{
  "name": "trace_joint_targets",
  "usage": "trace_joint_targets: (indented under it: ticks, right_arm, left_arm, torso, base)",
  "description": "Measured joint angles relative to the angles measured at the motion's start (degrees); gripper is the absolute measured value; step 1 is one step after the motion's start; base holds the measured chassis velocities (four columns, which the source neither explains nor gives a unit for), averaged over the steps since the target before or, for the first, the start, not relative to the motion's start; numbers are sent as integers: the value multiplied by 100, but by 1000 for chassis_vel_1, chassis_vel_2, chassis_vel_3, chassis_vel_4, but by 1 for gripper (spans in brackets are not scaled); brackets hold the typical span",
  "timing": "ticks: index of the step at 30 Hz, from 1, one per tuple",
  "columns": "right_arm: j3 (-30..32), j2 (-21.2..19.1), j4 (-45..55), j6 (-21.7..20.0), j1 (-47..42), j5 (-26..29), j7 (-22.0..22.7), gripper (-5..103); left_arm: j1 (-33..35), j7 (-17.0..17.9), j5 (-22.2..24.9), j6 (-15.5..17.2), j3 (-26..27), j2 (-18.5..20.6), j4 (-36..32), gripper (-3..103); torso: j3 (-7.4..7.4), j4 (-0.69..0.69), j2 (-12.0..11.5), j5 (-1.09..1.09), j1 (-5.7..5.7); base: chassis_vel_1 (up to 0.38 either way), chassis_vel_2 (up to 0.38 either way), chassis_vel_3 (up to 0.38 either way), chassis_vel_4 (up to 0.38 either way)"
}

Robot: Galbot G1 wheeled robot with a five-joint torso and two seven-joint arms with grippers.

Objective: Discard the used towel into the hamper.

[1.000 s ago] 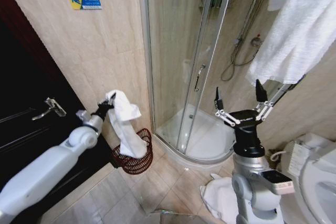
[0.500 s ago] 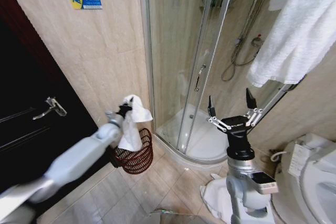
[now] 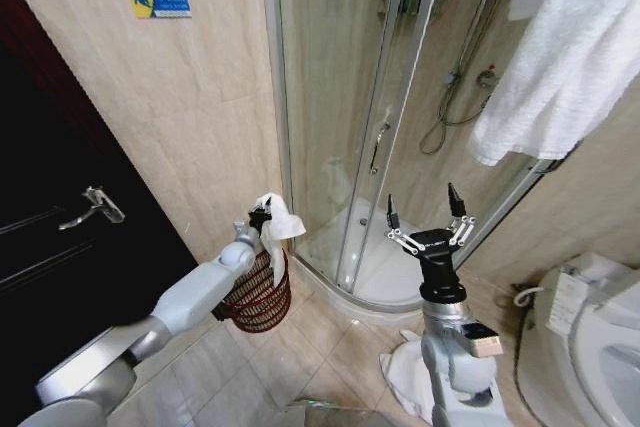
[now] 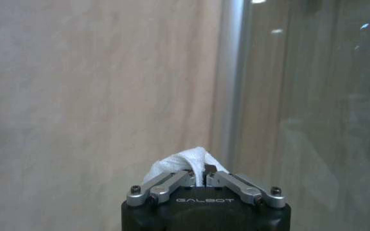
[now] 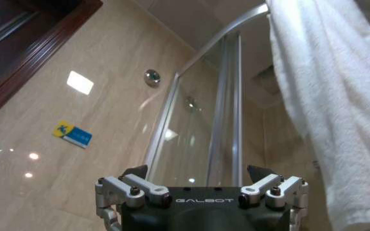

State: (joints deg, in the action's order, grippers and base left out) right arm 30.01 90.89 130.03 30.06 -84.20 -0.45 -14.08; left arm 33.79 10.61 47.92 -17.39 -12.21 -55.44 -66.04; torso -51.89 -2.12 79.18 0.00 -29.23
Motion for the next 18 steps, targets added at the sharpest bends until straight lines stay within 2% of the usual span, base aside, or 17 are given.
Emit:
trace_joint_targets:
  ticks: [7,11,14,18]
  right_arm:
    - [-151,-25,-123,14,-27,-160,-1,100]
    - [-191,-84,-211,71,-62,-168,-2,100]
    - [-192,-97,-328,124,-32,-162,-7,100]
    - [-270,-92,-352,113,-36,-169,-45,100]
  left_arm:
    - [197,-329,-298,-33,5,-3,454,3]
    - [165,-488,-360,-104,-352,-31,874,3]
    - [64,-733,-620,-281,-666,-173,1488,3]
    - [-18,-979,-943,-430,-710,-407,1973,3]
  torso:
    - [0,0,0,1,0]
    - [0,1,0,-1,0]
    - [0,0,0,1,0]
    - [0,1,0,0,0]
  base:
    - [0,0,0,0]
    - [0,0,0,0]
    - [0,0,0,0]
    - [0,0,0,0]
